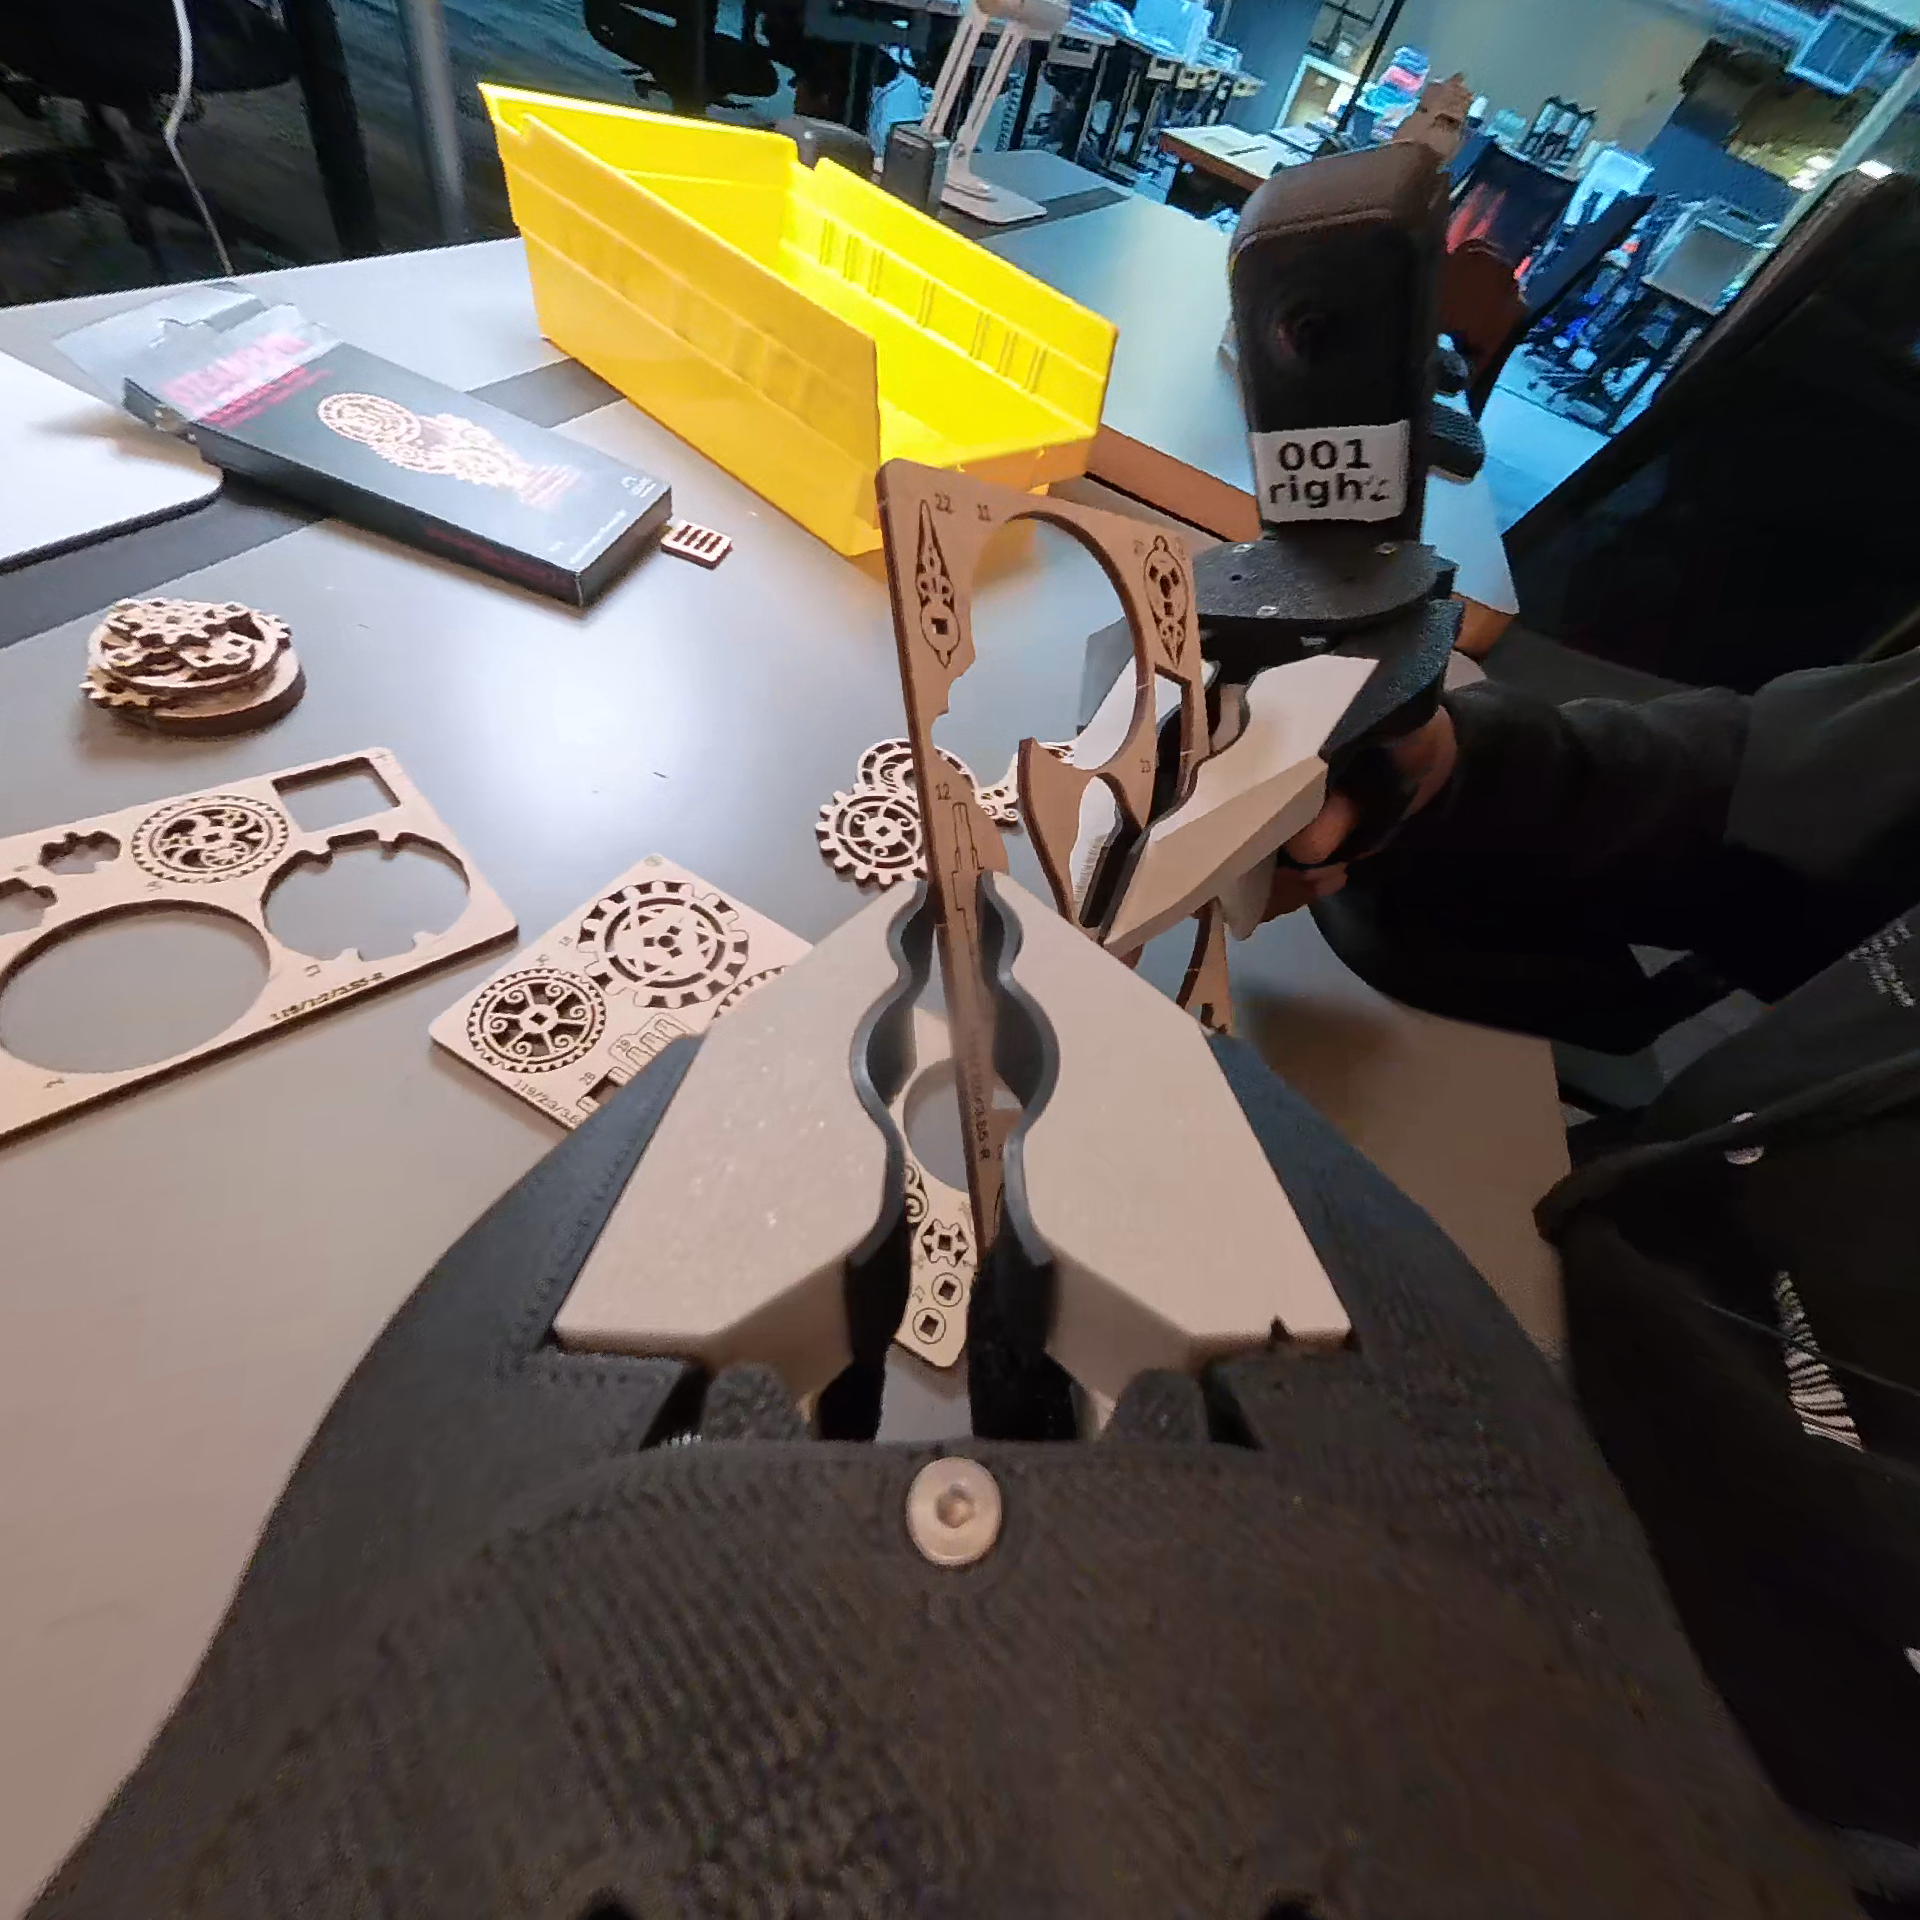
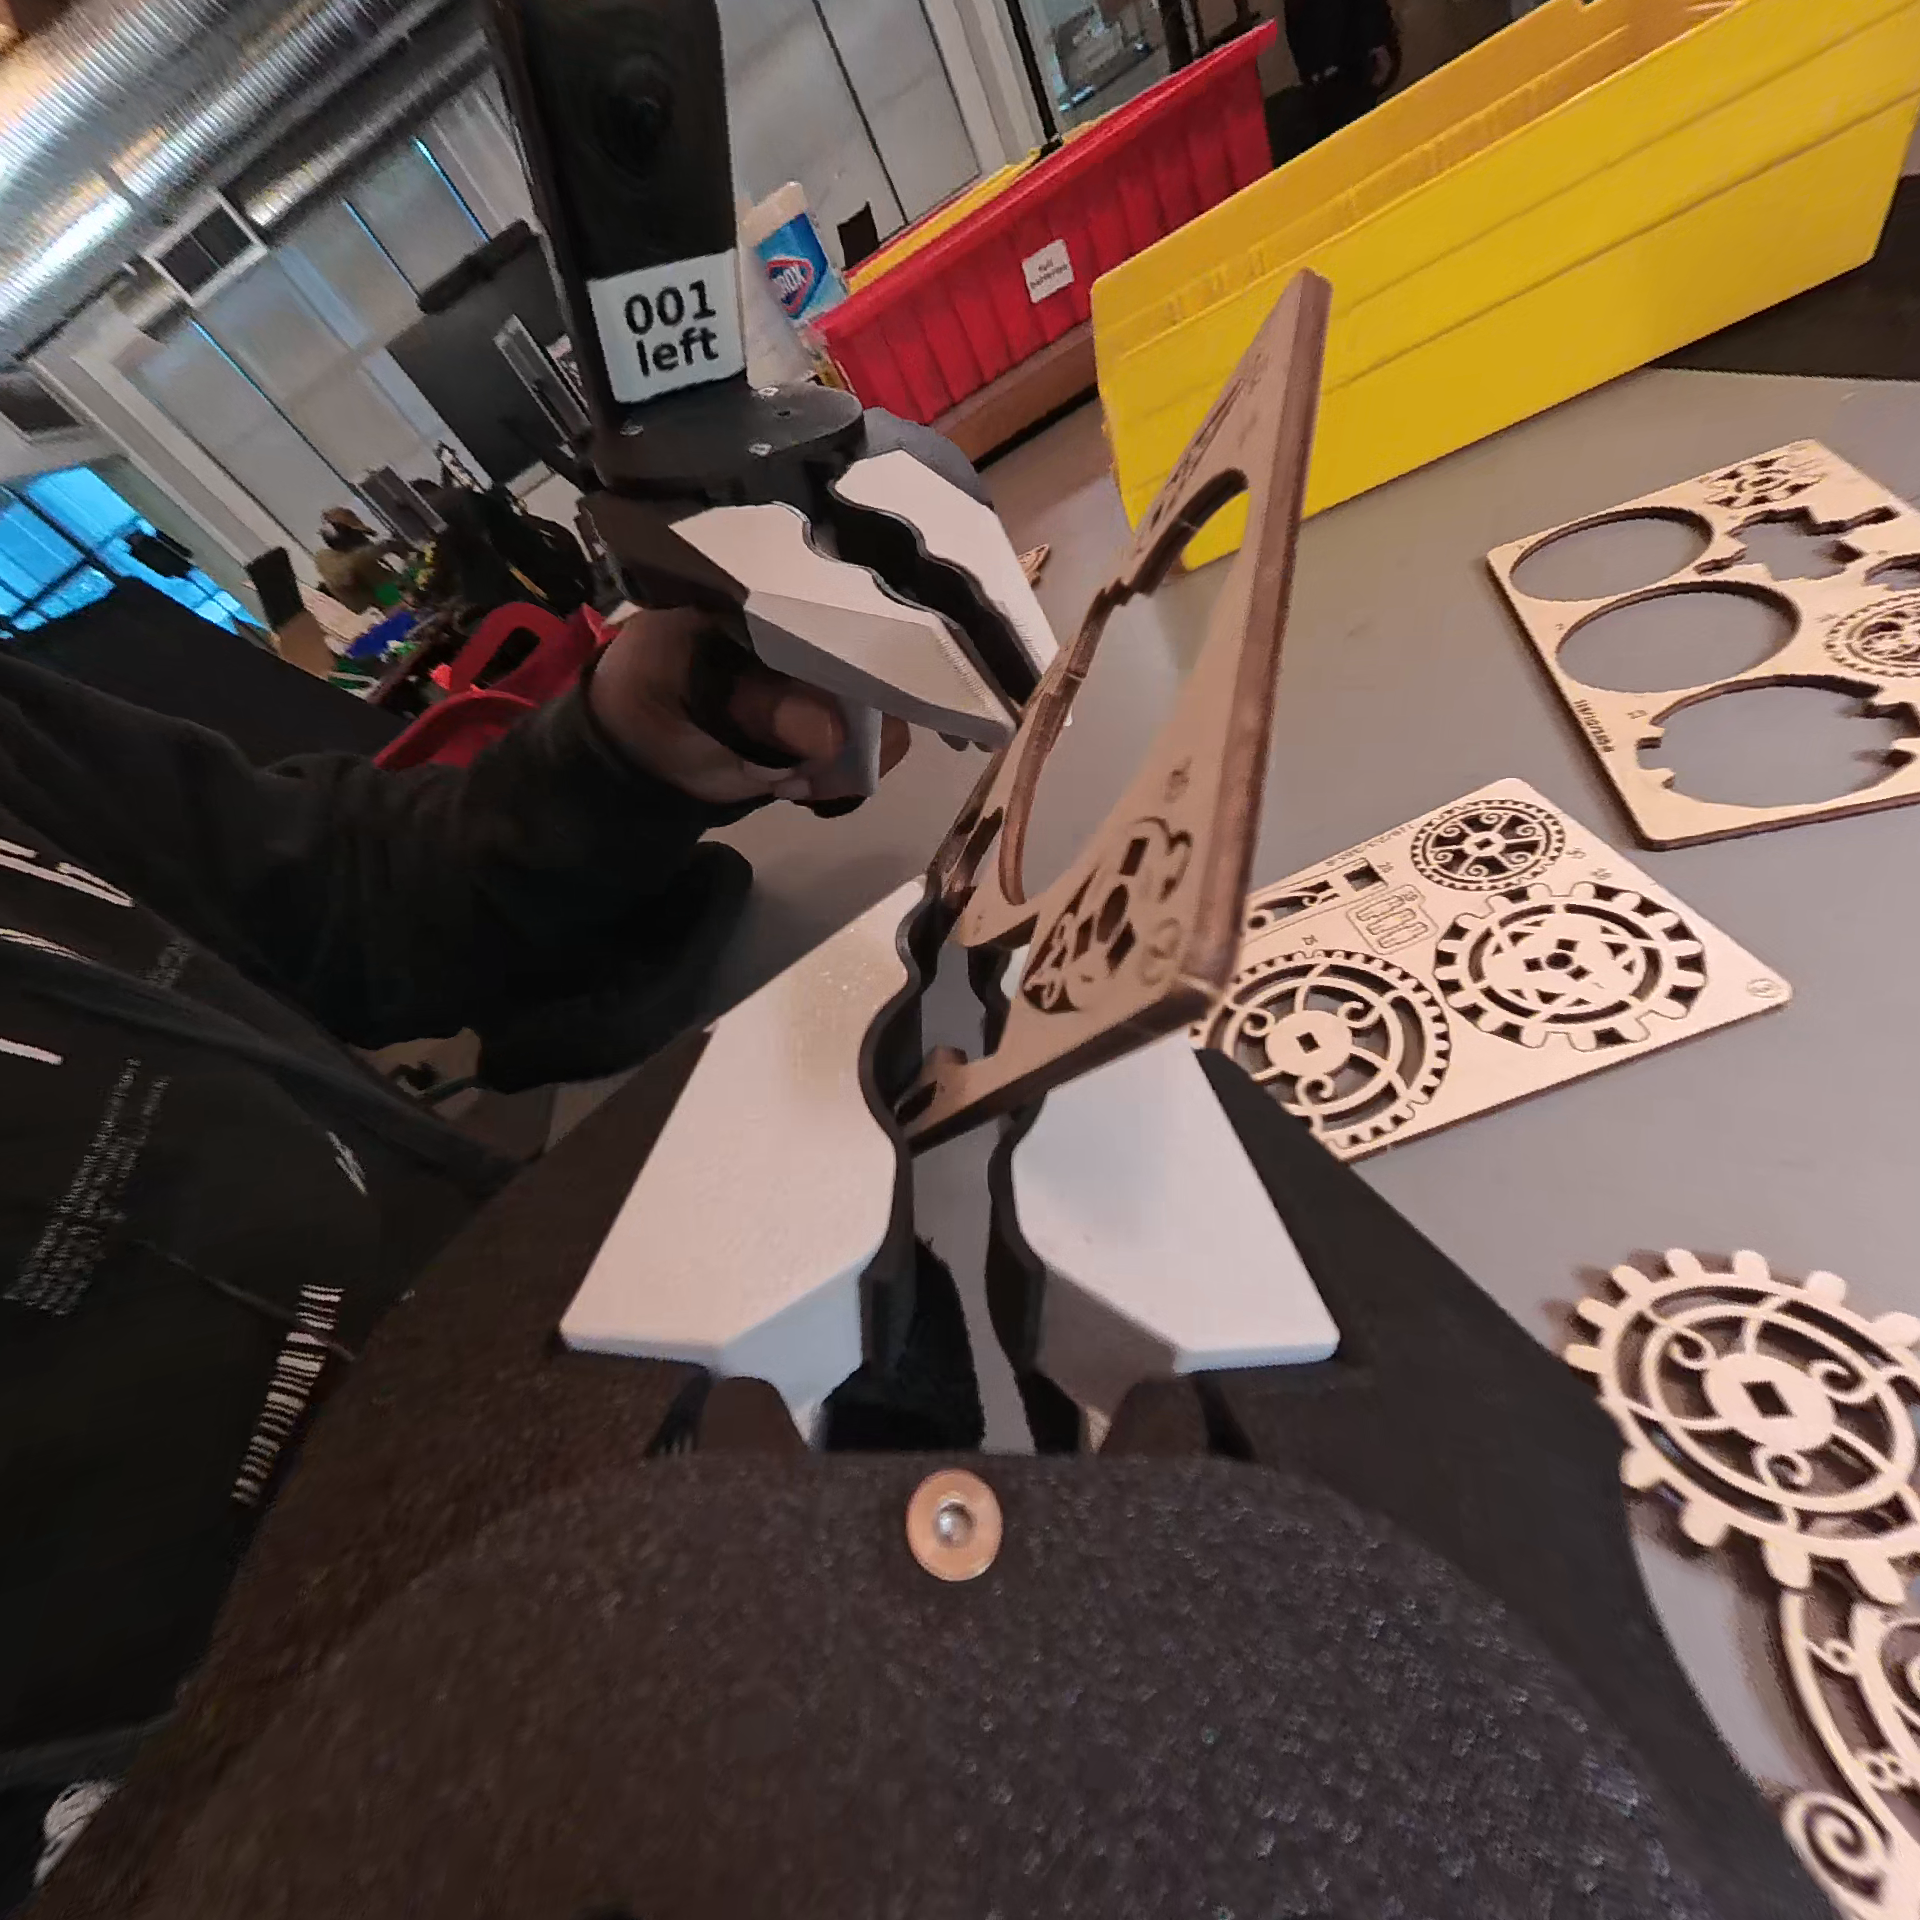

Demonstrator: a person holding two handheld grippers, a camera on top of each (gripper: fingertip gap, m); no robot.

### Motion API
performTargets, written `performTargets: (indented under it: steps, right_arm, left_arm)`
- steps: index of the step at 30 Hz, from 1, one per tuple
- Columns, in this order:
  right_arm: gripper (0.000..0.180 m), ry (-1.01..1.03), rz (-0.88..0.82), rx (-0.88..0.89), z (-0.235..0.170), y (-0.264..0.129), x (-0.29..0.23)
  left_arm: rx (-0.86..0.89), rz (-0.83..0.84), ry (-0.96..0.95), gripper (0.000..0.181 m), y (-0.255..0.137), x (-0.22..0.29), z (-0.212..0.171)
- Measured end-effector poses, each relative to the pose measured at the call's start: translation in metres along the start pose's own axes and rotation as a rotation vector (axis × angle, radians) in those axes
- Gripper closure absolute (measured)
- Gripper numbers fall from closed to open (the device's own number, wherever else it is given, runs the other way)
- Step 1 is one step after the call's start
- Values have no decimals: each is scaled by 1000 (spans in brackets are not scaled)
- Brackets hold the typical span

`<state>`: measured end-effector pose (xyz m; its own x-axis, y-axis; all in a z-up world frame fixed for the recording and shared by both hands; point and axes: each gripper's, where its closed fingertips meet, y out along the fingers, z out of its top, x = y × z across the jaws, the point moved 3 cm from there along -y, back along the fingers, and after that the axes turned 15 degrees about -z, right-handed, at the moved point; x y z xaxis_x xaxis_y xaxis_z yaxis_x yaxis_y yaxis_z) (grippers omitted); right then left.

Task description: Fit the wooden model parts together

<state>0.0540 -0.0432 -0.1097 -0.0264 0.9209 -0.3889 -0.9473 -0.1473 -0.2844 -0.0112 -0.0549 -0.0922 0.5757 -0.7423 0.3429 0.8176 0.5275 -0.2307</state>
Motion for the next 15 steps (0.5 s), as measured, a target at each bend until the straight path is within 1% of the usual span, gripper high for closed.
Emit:
performTargets:
  steps: [4,9,11,13,15]
  right_arm:
    - [179,-109,-73,-2,-2,1,1]
    - [179,-175,-89,19,1,-2,-2]
    - [179,-167,-56,28,2,-6,-3]
    - [179,-137,-11,27,3,-8,-6]
    - [179,-126,7,29,4,-8,-6]
  left_arm:
    - [-44,108,115,174,2,0,-2]
    - [-16,135,174,174,3,5,2]
    - [50,43,123,175,2,9,5]
    - [117,-101,-15,176,-1,11,7]
    - [149,-174,-89,177,-3,10,6]
